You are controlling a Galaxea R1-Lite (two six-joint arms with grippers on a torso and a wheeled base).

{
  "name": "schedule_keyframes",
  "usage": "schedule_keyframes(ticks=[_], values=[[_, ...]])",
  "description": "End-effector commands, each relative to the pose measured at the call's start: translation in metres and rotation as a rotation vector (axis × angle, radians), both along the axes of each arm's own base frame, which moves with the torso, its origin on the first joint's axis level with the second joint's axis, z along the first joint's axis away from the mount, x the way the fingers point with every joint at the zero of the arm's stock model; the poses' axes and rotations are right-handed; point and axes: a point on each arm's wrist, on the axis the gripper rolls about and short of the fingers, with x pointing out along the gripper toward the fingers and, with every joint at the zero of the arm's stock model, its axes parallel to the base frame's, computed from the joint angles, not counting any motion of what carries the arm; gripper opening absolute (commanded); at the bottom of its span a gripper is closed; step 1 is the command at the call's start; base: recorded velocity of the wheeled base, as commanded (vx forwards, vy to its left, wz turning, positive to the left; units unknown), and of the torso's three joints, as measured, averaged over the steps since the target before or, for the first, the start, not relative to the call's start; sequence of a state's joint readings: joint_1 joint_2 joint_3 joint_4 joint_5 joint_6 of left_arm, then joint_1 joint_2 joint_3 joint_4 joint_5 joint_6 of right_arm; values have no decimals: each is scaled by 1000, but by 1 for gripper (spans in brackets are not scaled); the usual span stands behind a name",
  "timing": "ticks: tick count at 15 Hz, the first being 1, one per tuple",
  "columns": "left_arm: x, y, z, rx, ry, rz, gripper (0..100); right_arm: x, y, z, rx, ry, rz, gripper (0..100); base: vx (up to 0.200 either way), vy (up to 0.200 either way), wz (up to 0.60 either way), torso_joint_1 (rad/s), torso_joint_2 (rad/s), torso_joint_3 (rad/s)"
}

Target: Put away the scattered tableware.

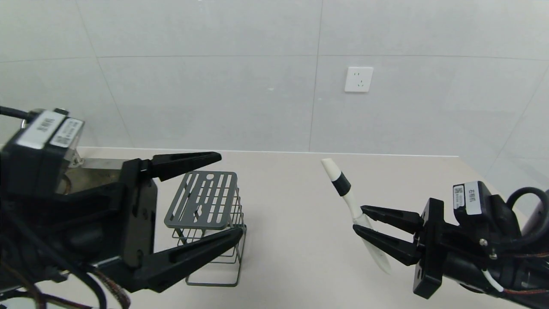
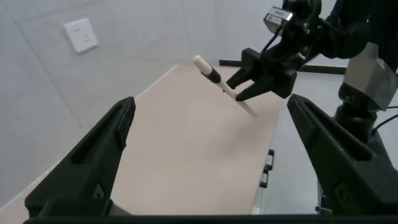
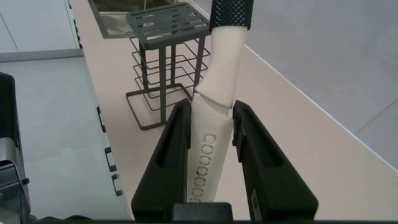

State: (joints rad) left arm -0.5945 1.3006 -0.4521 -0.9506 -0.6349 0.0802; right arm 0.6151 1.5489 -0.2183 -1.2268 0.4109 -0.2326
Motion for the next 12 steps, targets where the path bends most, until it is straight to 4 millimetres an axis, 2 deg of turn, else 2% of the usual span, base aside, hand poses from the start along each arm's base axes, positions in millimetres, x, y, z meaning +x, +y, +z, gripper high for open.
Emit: schedule_keyframes(ticks=[1,2,4,8,12], values=[[23,-20,-18,27,79,-24,100,1,1,2,5,-8,0,0,0,0,0,0,0,0],[27,-33,-20,-4,93,-67,100,2,1,2,7,-10,-1,0,0,0,0,0,0,0],[31,-45,-26,-18,114,-100,100,1,0,4,14,-20,-4,0,0,0,0,0,0,0],[45,-60,-32,-20,125,-112,100,0,-1,8,29,-43,-3,0,0,0,0,0,0,0],[45,-92,-34,-62,145,-203,100,-2,-2,12,42,-60,-4,0,0,0,0,0,0,0]])
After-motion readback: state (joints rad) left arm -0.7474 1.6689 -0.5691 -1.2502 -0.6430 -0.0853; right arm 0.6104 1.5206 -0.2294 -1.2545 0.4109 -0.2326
